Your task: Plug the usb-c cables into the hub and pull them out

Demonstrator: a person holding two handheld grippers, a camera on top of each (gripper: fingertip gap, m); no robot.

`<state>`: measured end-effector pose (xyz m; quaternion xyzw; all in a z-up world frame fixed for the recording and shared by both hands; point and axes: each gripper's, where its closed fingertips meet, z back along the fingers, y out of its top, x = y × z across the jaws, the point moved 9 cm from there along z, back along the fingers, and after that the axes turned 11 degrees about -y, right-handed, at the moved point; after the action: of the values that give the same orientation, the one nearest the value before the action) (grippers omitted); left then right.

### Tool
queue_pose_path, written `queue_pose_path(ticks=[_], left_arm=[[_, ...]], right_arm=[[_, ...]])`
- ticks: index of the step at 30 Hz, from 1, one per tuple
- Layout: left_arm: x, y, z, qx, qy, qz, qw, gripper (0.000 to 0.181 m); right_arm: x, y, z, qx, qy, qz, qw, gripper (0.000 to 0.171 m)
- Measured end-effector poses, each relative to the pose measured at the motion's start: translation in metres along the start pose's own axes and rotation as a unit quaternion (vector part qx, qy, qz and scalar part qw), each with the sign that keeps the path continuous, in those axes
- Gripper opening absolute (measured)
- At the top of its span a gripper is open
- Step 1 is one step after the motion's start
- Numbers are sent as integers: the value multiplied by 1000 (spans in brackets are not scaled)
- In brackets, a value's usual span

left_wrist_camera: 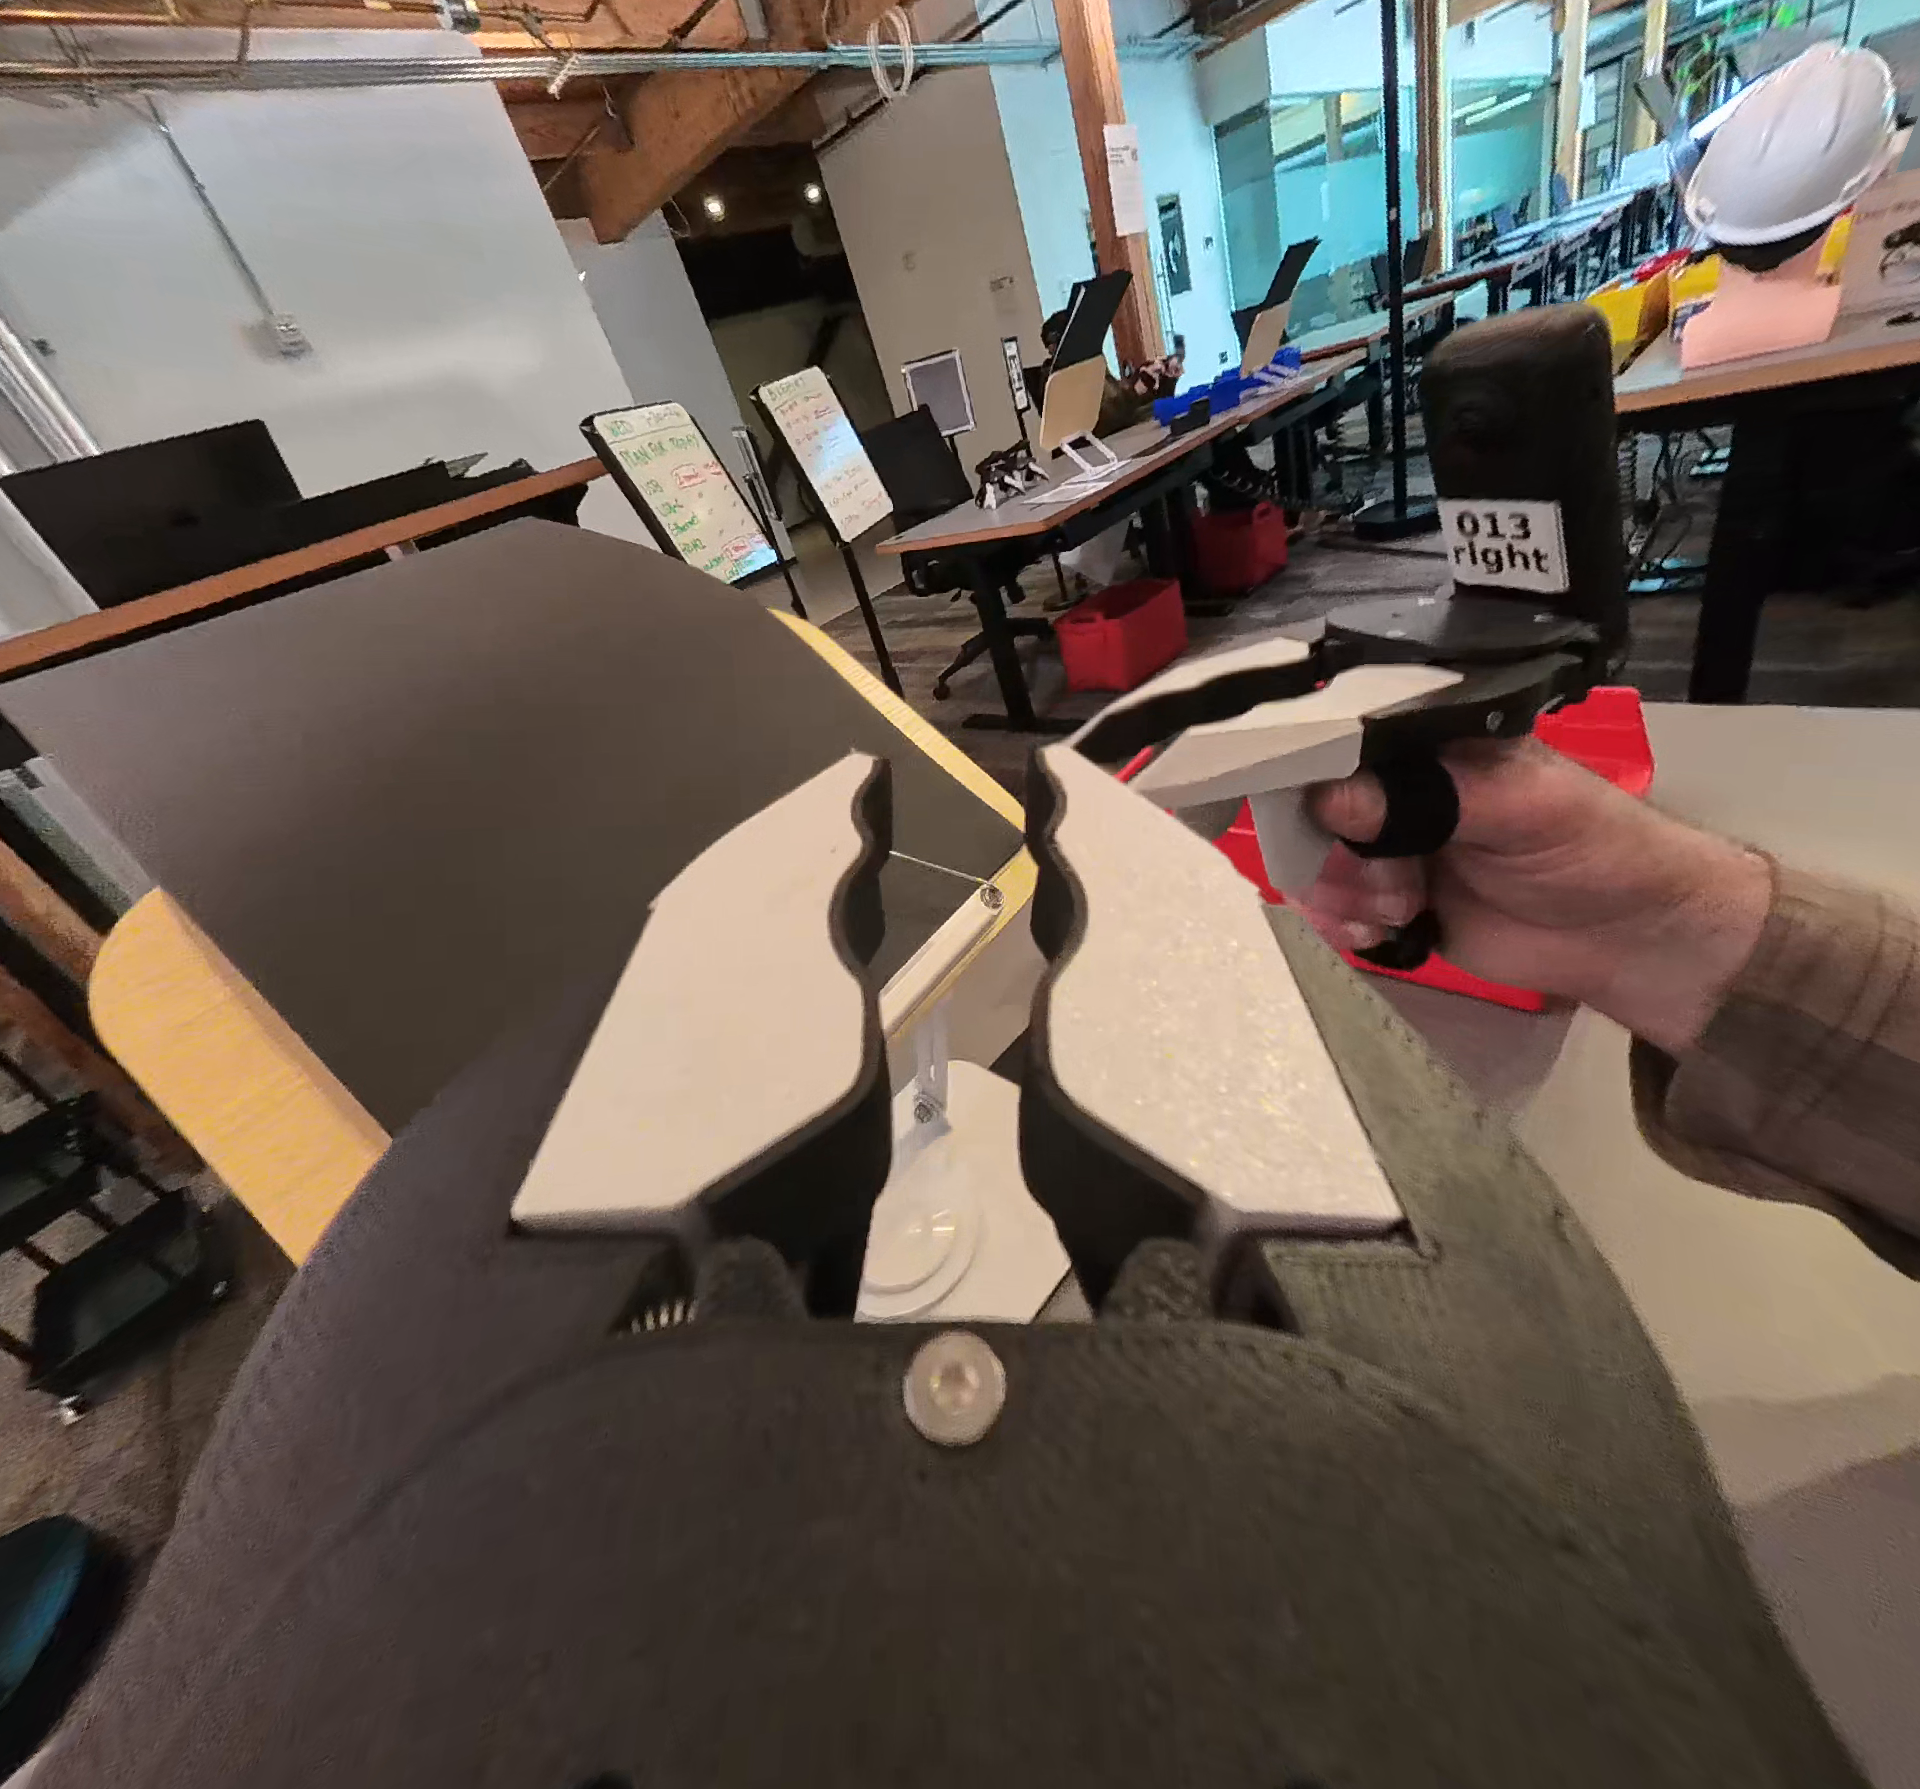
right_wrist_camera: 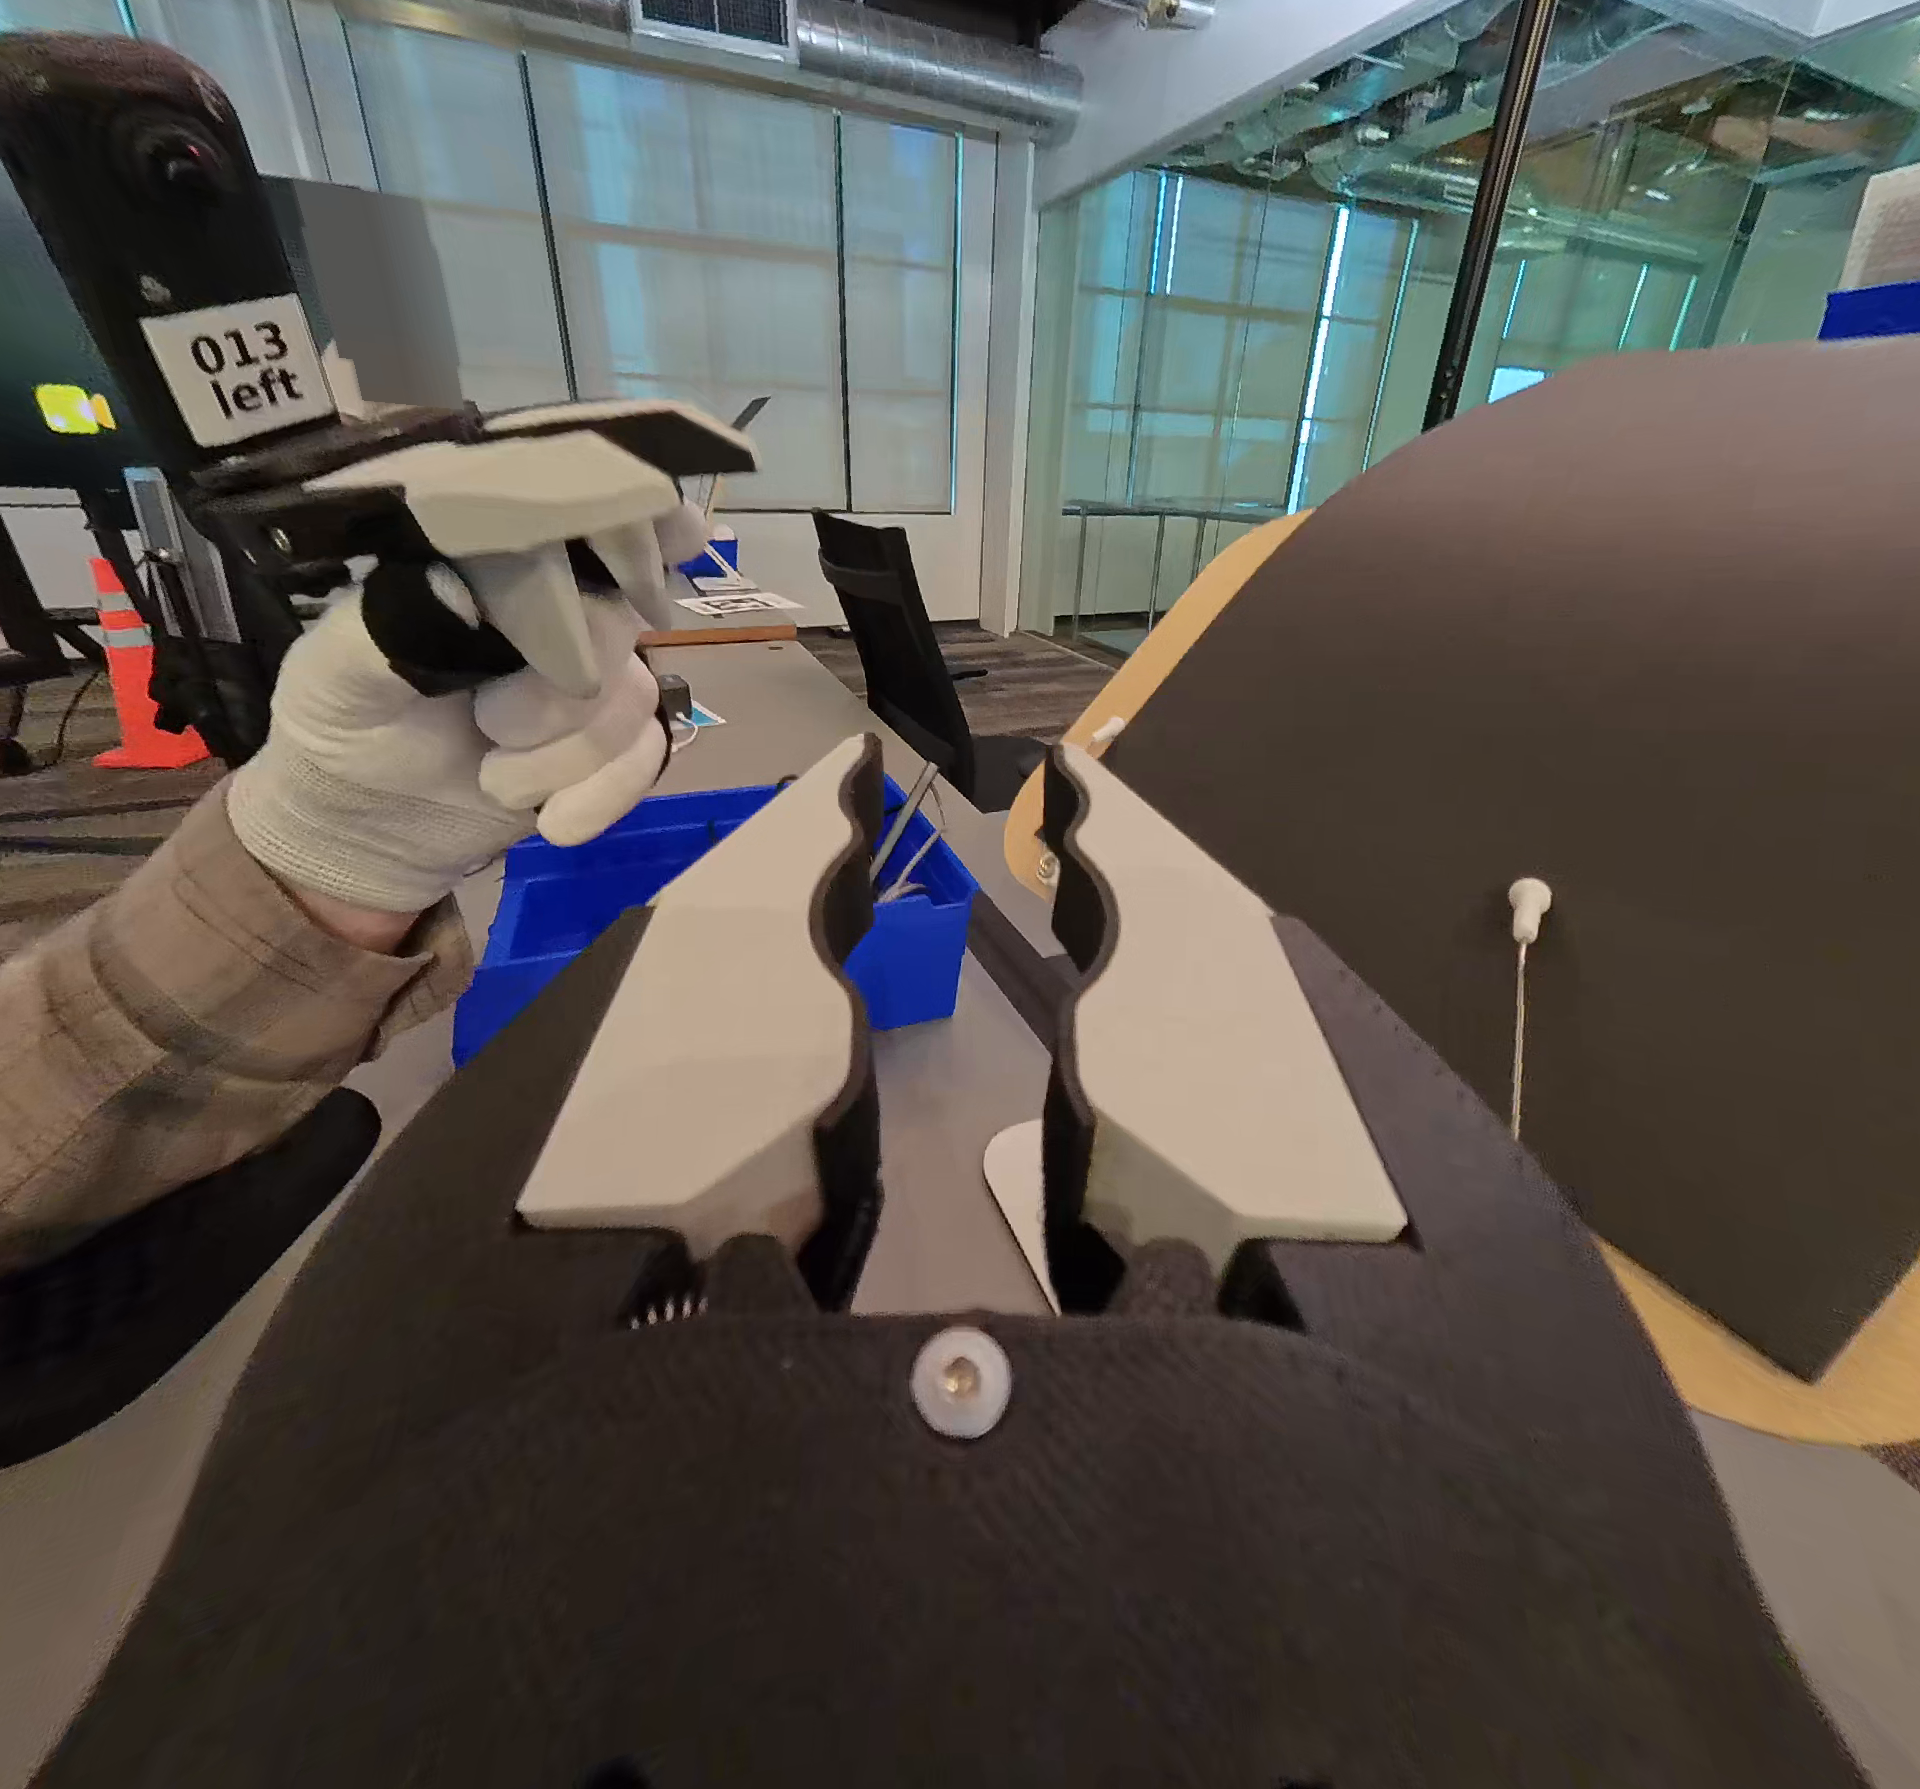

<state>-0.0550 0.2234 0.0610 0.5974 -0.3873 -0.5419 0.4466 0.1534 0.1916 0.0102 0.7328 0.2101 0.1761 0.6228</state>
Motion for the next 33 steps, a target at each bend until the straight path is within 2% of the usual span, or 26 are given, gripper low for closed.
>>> queue_pose_path(ticks=[4, 7, 17, 24, 30, 33], left_arm=[[2, -1, 0, -23, 9, -21, 999, 24], [-1, -2, 4, -9, 7, -8, 1000, 23], [-13, -13, 11, -27, 36, 0, 999, 22], [-18, -14, 16, -35, 62, 0, 997, 22], [-7, -5, 15, -48, 68, -28, 996, 21], [-3, -5, 10, -60, 68, -48, 995, 20]], right_arm=[[-4, 15, 4, 25, 18, 18, 999, 29], [-8, 28, 3, 47, 32, 32, 998, 27], [-19, 54, -27, 83, 104, 66, 989, 30], [-1, 76, -23, 147, 104, 36, 983, 32], [-15, 86, -26, 181, 73, 7, 981, 30], [-35, 85, -46, 91, 62, 45, 993, 37]])
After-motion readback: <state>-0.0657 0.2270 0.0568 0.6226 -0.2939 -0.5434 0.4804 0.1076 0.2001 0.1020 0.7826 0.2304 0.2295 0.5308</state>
